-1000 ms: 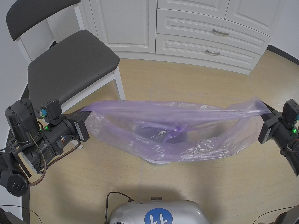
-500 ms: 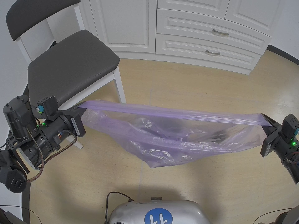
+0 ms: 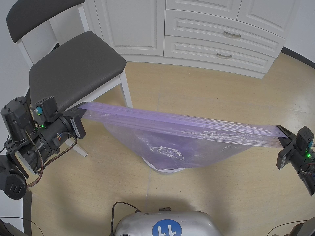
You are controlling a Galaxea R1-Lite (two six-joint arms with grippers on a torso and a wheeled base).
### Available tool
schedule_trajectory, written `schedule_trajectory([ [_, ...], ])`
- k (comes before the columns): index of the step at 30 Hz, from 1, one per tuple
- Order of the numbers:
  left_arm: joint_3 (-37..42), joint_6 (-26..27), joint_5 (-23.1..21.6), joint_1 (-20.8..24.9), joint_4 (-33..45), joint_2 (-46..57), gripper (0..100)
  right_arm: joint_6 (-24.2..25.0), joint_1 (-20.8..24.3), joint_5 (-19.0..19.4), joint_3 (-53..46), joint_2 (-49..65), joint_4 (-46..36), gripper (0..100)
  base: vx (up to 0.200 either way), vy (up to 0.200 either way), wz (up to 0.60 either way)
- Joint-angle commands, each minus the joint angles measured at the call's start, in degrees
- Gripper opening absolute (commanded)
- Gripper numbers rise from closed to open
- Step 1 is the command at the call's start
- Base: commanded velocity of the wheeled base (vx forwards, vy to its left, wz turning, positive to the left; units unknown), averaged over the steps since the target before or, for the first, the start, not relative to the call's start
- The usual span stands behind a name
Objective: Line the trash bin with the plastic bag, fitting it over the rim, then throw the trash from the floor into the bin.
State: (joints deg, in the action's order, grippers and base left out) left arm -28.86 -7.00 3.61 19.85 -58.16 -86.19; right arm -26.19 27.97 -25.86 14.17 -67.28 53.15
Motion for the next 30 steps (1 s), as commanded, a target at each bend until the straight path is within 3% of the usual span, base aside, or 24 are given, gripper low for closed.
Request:
schedule_trajectory([
  [1, 0.03, -0.03, 0.35, -0.07, -0.11, 0.32, 0, 0.08, -0.1, -0.16, -0.02, -0.31, 0.02, 0, 0.0, 0.0, 0.0],
  [16, 0.11, -0.56, 0.35, 4.24, -0.81, 0.23, 0, 2.02, 2.09, 0.02, 2.01, -2.07, 0.9, 0, 0.0, 0.0, 0.0],
  [21, 1.08, -0.82, 0.52, 7.93, -4.86, -0.56, 0, 6.67, 7.72, -0.07, 3.15, -2.86, 0.81, 0, 0.0, 0.0, 0.0],
  [30, 3.89, -0.74, 0.52, 14.17, -10.48, -0.74, 0, 13.44, 14.05, 0.02, 5.7, -5.93, 0.99, 0, 0.0, 0.0, 0.0],
])
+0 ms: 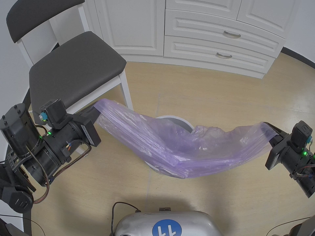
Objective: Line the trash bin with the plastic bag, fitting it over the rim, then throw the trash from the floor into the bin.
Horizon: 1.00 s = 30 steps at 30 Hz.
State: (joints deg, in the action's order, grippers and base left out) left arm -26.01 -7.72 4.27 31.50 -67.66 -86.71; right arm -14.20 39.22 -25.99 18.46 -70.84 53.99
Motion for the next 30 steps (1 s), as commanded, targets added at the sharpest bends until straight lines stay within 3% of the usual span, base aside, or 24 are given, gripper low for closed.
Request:
schedule_trajectory([
  [1, 1.14, -0.11, -0.05, 3.83, -1.51, -0.21, 0, 3.04, 4.03, 0.15, 2.11, -3.25, 0.59, 0, 0.0, 0.0, 0.0],
  [7, -1.06, -0.02, 0.04, 11.04, -2.22, -1.53, 0, 11.65, 10.09, -0.2, 5.54, -9.58, 7.44, 0, 0.0, 0.0, 0.0],
  [16, -9.23, -0.72, 0.04, 12.62, -2.48, -8.56, 0, 22.46, 14.75, 0.06, 9.76, -24.08, 22.47, 0, 0.0, 0.0, 0.0],
  [20, -9.23, -3.27, 0.04, 13.06, -3.97, -10.41, 0, 25.8, 14.48, 0.06, 11.69, -28.92, 26.78, 0, 0.0, 0.0, 0.0],
  [26, -10.81, -5.82, 1.8, 14.73, -19.62, -23.5, 0, 30.37, 13.17, 1.73, 13.62, -36.04, 31.96, 0, 0.0, 0.0, 0.0],
  [30, -11.87, -5.82, 1.97, 14.91, -20.06, -25.7, 0, 33.98, 11.94, 1.91, 15.56, -39.2, 32.05, 0, 0.0, 0.0, 0.0],
])
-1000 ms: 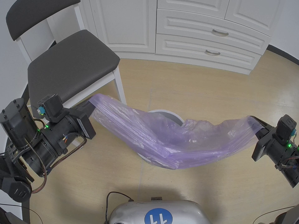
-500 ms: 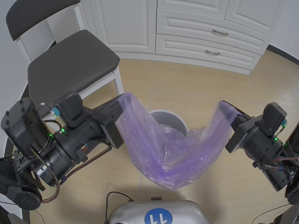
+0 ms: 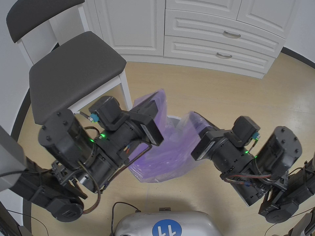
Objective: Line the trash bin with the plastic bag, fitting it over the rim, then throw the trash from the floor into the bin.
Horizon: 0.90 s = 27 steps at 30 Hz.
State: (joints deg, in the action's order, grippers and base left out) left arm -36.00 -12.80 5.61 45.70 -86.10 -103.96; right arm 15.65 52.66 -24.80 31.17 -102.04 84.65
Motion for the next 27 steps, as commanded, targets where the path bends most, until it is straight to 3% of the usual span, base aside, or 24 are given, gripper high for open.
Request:
schedule_trajectory([
  [1, -1.97, -0.74, 0.63, 0.79, -1.61, -8.54, 0, 4.83, -1.86, 0.71, 3.37, -8.53, 1.39, 0, 0.0, 0.0, 0.0],
  [16, -5.22, -2.05, 0.54, 0.79, -1.61, -10.21, 0, 8.25, -9.07, 4.93, 5.65, -17.5, 5.35, 0, 0.0, 0.0, 0.0],
  [22, -6.28, -2.49, 0.63, 0.79, -1.61, -11.53, 0, 13.79, -15.13, 7.13, 10.31, -24.62, 5.35, 0, 0.0, 0.0, 0.0],
  [27, -7.68, -3.55, 0.63, 0.79, -1.61, -13.9, 0, 15.55, -18.83, 8.36, 12.77, -27.87, 5.35, 0, 0.0, 0.0, 0.0],
])
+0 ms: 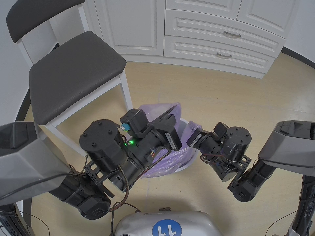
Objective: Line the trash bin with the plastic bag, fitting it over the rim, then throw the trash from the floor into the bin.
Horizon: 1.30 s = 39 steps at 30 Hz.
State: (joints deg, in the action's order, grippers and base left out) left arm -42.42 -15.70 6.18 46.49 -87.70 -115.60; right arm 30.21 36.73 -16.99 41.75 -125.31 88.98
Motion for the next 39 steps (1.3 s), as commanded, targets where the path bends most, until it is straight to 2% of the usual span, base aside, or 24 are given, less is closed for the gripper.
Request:
schedule_trajectory([
  [1, -1.52, -1.09, 0.06, 0.0, -0.02, -2.61, 0, 1.26, -3.51, 0.56, 2.46, -4.68, 1.02, 0, 0.0, 0.0, 0.0],
  [5, -1.79, -2.14, 0.06, 0.09, -0.02, -2.87, 0, 1.17, -5.27, 1.09, 2.46, -4.07, 1.02, 0, 0.0, 0.0, 0.0],
  [12, -1.79, -3.37, 0.06, 2.28, -0.02, -2.87, 0, -4.19, -10.45, 6.1, -1.76, 1.12, 0.85, 0, 0.0, 0.0, 0.0],
  [18, -4.16, -7.41, 0.15, 3.95, -0.02, -7.0, 0, -4.46, -12.3, 8.38, -3.96, 4.63, -1.18, 0, 0.0, 0.0, 0.0],
  [24, -15.15, -14.71, -0.82, 0.79, 0.69, -16.58, 0, -4.63, -11.77, 9.96, -5.63, 5.16, -0.65, 0, 0.0, 0.0, 0.0],
  [27, -18.31, -15.41, -1.87, -0.88, 0.78, -19.66, 0, -4.72, -11.59, 10.05, -5.98, 5.25, -0.56, 0, 0.0, 0.0, 0.0],
  [28, -21.65, -15.5, -3.54, -2.99, 0.95, -22.56, 0, -4.72, -11.42, 10.14, -6.33, 5.34, -0.39, 0, 0.0, 0.0, 0.0],
  [31, -26.13, -15.94, -5.39, -5.54, 2.62, -25.55, 0, -4.72, -10.71, 10.14, -6.6, 5.34, 0.67, 0, 0.0, 0.0, 0.0],
  [34, -29.65, -17.26, -5.74, -6.86, 4.91, -27.22, 0, -4.72, -9.92, 10.23, -7.65, 5.25, 1.02, 0, 0.0, 0.0, 0.0],
  [36, -35.27, -18.84, -5.74, -8.26, 7.54, -29.15, 0, -4.9, -8.17, 10.14, -8.71, 5.69, 1.02, 0, 0.0, 0.0, 0.0],
  [39, -38.17, -18.84, -5.74, -8.26, 8.86, -29.77, 0, -5.34, -7.02, 10.14, -9.23, 6.74, 1.02, 0, 0.0, 0.0, 0.0],
])
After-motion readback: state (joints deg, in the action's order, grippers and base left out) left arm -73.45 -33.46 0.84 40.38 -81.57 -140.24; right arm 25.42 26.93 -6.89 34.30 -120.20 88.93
